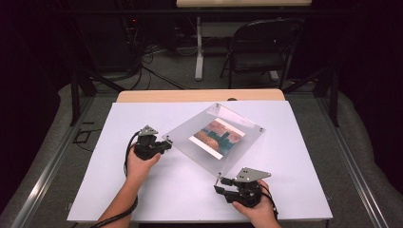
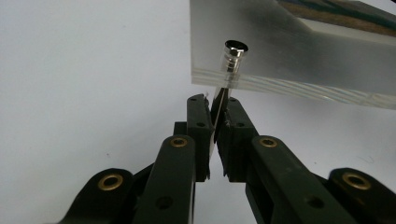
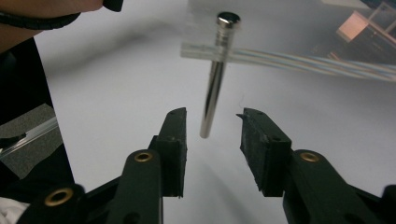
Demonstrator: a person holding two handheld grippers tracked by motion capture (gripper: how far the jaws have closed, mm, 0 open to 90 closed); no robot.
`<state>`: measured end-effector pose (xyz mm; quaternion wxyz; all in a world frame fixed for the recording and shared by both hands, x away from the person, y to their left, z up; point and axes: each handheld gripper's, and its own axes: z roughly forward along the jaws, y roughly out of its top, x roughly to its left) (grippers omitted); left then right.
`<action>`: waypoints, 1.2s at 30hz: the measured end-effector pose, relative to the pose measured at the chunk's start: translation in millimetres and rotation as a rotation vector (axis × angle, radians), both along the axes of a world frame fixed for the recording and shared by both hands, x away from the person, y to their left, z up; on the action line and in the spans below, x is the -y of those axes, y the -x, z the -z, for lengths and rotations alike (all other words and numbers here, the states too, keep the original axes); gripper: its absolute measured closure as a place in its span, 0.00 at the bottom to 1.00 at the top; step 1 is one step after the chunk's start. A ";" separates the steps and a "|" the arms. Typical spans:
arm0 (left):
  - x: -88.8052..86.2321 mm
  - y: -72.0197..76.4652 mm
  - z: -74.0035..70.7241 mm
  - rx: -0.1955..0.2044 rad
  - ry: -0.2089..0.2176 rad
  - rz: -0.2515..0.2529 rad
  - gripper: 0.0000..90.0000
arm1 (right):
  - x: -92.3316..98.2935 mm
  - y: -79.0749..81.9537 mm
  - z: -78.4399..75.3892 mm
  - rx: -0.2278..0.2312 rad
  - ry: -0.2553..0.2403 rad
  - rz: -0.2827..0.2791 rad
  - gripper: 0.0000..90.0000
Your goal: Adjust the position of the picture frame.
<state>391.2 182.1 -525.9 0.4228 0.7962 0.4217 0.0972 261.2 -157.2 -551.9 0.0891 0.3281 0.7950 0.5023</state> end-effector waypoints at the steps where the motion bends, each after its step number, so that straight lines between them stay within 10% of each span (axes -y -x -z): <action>1: 0.5 1.3 -0.2 0.001 0.000 -0.002 0.93 | -0.5 0.4 -0.6 0.005 0.001 -0.003 0.70; 12: 1.9 9.1 1.5 -0.004 -0.001 0.010 0.94 | -3.1 -2.3 -3.1 0.025 -0.010 -0.019 0.92; 36: -9.4 45.7 -3.8 0.005 -0.007 0.060 0.95 | 14.7 -8.4 -8.4 -0.027 -0.037 0.031 0.95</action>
